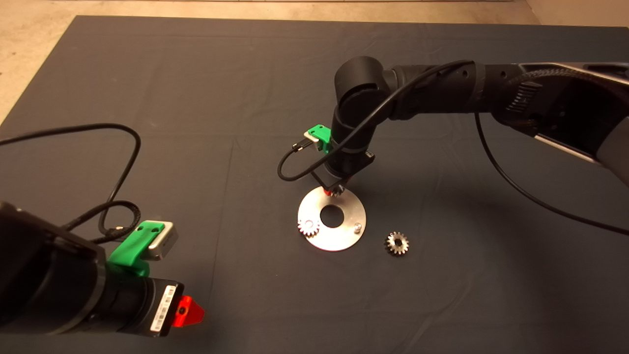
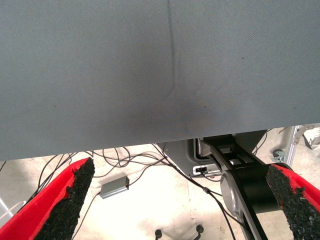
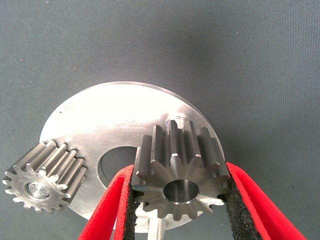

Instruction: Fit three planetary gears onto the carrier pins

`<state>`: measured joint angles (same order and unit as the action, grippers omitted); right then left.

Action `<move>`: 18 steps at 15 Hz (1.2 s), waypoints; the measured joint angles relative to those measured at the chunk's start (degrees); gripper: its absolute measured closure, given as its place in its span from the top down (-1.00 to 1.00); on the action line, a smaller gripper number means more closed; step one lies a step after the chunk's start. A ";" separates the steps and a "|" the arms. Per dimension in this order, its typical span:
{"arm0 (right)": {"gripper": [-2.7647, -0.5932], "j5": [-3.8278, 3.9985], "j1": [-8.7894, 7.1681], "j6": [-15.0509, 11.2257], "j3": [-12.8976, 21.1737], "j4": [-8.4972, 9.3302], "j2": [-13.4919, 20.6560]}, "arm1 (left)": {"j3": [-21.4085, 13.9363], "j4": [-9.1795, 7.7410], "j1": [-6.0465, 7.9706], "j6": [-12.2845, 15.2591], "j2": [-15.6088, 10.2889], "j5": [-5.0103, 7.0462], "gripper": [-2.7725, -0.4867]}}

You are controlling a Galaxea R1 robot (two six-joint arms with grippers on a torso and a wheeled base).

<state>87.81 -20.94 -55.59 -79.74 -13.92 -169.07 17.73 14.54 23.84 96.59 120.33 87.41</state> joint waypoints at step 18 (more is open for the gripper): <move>-0.58 -0.44 0.64 0.07 -4.71 0.26 -1.08 | 0.00 0.00 0.00 0.00 0.01 0.02 0.75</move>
<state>87.37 -20.31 -55.52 -84.44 -13.67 -170.16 17.73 14.54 23.84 96.59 120.35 87.43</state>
